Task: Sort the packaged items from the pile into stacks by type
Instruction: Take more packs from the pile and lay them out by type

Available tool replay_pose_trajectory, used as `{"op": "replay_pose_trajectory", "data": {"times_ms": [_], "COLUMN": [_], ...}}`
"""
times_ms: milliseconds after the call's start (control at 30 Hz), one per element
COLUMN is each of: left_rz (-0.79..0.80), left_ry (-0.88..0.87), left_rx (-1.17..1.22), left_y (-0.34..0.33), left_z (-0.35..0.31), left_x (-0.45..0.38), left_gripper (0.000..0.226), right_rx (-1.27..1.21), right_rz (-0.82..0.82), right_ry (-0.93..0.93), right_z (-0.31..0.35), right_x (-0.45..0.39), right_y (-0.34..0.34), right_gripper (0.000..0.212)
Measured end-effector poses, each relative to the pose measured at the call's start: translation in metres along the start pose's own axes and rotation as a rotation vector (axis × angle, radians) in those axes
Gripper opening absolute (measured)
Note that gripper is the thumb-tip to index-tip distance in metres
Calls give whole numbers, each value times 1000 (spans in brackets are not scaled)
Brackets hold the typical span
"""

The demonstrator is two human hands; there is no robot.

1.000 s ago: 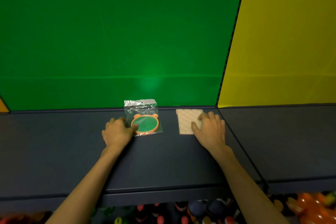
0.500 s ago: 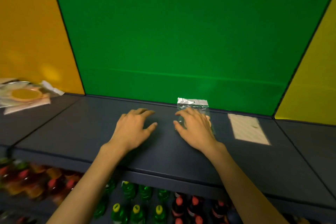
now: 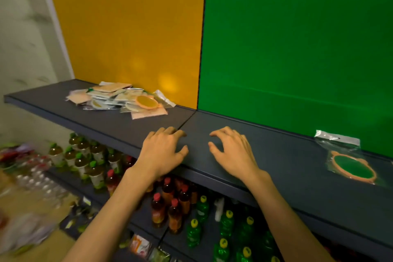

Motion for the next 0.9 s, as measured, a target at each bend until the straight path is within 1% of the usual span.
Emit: {"op": "replay_pose_trajectory", "data": {"times_ms": [267,467,667,800,900], "left_rz": [-32,-74,-45,-26,-44], "left_ry": [106,188,196,179,167], "left_rx": [-41,-50,-85,-92,-85], "left_y": [15,18,12,14,19], "left_z": [139,241,339,403,440], "left_x": [53,63,44,14,-12], "left_gripper": [50,50,51,50,48], "right_rx": [-16,-26,-84,-115,-115], "right_rz": [42,28,-8,-18,-26], "right_ry": [27,42,37,4,-23], "right_z": [122,189,242,274,292], "right_x": [-43,-96,-161,-210,-243], "right_y": [-63,-108,-160,-191,-207], "right_gripper": [36,35,32,31,32]}}
Point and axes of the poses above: each hand's wrist, its own x-axis away from the middle knuckle, its own y-axis out of the back of the hand, z = x × y, the point moved 3 cm from there along -x, towards the middle knuckle, and after that the axes turned 10 degrees about -y, right-handed, at the moved point
